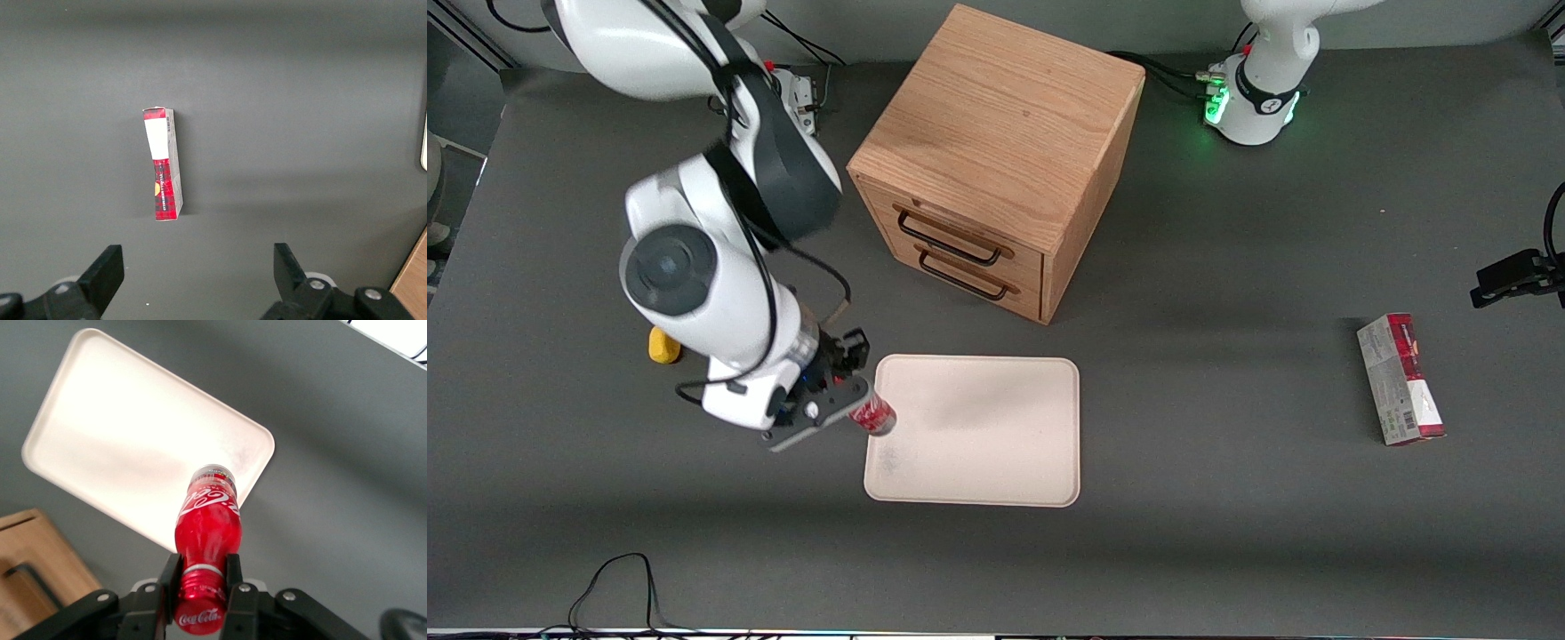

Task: Place coke bottle on tray
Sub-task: 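Lower the bottle upright onto the tray and open the right gripper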

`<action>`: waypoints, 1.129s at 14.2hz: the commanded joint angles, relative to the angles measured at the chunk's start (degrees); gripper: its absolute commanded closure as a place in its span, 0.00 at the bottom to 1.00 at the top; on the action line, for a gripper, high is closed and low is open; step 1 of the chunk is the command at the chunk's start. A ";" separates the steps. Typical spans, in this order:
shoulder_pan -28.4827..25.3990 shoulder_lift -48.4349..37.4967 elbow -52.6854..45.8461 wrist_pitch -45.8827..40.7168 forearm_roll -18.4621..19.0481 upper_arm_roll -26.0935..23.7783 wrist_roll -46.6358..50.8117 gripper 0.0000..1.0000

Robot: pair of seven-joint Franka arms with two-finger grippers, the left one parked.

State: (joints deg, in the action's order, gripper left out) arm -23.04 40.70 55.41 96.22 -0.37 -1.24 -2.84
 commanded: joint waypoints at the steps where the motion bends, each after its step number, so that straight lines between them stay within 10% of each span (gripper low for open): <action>1: 0.28 4.90 -2.77 2.56 -0.07 0.01 0.47 1.00; 14: 0.89 11.24 -2.51 7.93 0.55 0.10 0.56 1.00; 15: 0.89 11.24 -2.42 8.28 0.72 0.10 0.65 0.89; 16: 0.89 11.33 -2.33 8.37 0.81 0.10 0.82 0.32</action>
State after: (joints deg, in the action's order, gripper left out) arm -22.02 51.29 54.89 104.22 -0.22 -1.12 -2.84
